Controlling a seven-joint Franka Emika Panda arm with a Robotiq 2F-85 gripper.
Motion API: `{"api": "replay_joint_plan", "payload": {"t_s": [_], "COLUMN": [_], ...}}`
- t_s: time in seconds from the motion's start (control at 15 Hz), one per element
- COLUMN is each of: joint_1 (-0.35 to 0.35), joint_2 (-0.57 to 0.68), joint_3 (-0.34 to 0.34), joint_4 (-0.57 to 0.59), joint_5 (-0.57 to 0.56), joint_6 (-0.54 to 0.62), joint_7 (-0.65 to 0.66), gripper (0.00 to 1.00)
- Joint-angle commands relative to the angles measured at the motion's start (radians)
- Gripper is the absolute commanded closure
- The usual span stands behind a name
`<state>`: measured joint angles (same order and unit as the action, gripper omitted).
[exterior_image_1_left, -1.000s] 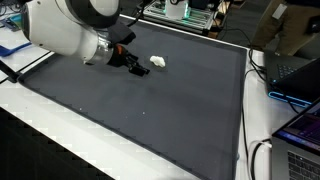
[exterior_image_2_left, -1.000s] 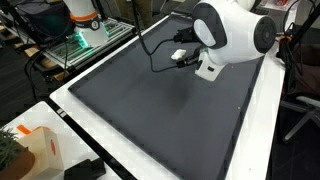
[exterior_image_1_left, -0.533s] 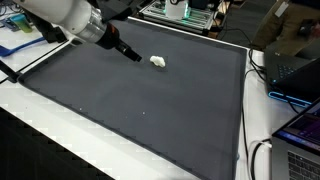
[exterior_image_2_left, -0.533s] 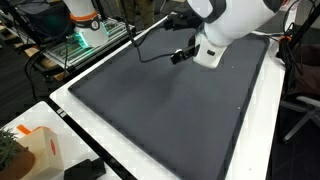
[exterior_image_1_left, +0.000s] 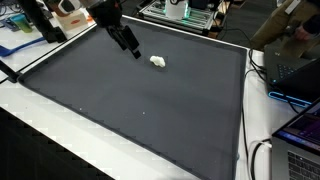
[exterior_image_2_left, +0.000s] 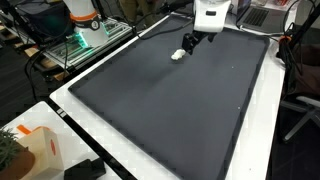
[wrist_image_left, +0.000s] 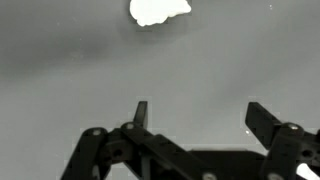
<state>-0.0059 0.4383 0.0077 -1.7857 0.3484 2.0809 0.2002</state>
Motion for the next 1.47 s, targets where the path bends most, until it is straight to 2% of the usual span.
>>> {"api": "replay_joint_plan", "payload": {"t_s": [0.0, 0.07, 0.13, 0.2, 0.33, 0.47, 0.67, 0.8, 0.87, 1.0, 1.2, 1.4], "joint_1": [0.024, 0.035, 0.036, 0.023, 0.03, 0.03, 0.089, 0.098, 0.097, 0.088, 0.084, 0.094], "joint_2": [-0.184, -0.225, -0.27, -0.152, -0.219, -0.25, -0.316, -0.404, -0.461, -0.555, -0.717, -0.885], "joint_3": [0.005, 0.001, 0.005, 0.009, 0.01, 0.01, -0.013, -0.011, 0.0, 0.017, 0.031, 0.007], "joint_4": [-0.246, -0.295, -0.347, -0.199, -0.278, -0.309, -0.415, -0.525, -0.586, -0.679, -0.818, -0.935], "joint_5": [0.037, 0.029, 0.012, 0.012, 0.012, 0.012, -0.23, -0.341, -0.36, -0.365, -0.279, -0.177], "joint_6": [0.141, 0.184, 0.227, 0.147, 0.191, 0.199, 0.345, 0.32, 0.307, 0.286, 0.293, 0.325], "joint_7": [0.071, 0.107, 0.07, 0.068, 0.069, 0.069, 0.237, 0.259, 0.251, 0.206, 0.075, -0.054], "gripper": [0.0, 0.0, 0.0, 0.0, 0.0, 0.0, 0.0, 0.0, 0.0, 0.0, 0.0, 0.0]}}
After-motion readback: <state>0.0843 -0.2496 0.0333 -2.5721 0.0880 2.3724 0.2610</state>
